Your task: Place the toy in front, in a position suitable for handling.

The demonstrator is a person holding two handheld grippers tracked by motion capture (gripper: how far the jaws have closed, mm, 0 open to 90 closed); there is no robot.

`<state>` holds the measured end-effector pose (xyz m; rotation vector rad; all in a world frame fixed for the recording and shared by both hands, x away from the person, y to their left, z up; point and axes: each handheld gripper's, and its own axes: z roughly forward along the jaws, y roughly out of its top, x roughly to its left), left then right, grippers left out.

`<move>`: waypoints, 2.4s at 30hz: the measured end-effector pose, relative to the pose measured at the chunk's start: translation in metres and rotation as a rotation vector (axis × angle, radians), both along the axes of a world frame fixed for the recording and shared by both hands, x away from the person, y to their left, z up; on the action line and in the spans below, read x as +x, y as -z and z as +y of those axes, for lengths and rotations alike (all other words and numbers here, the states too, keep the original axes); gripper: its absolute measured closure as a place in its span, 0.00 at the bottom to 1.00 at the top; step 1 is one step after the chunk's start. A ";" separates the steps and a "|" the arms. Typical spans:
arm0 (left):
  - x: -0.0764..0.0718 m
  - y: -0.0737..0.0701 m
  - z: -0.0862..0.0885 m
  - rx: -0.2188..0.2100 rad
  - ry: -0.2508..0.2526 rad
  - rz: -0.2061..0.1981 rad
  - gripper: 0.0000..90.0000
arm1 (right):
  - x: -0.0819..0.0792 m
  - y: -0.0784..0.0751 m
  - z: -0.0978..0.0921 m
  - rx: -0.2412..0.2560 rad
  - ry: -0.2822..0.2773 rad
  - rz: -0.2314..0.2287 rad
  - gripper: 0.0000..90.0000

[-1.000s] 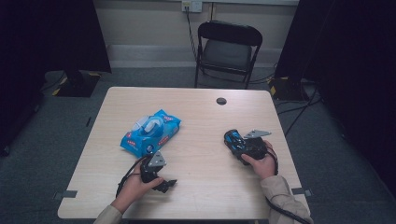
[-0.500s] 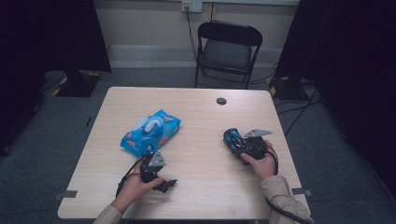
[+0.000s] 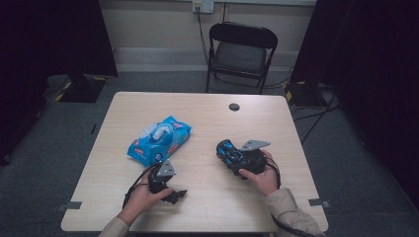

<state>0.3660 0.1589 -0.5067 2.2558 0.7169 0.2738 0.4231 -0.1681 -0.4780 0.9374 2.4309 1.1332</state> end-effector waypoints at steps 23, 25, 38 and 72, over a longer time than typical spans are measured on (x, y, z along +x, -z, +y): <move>0.000 0.000 0.000 0.000 0.000 0.000 0.00 | -0.004 0.017 0.025 -0.030 -0.091 0.020 0.31; 0.000 0.000 0.000 0.000 0.000 0.000 0.00 | -0.004 0.018 0.024 -0.021 -0.088 0.023 0.31; 0.000 0.000 0.000 0.000 0.000 0.000 0.00 | -0.007 0.009 0.012 0.033 -0.085 0.004 0.18; 0.000 0.000 0.000 0.000 -0.003 -0.001 0.00 | -0.040 0.028 -0.023 -0.034 -0.054 0.038 0.16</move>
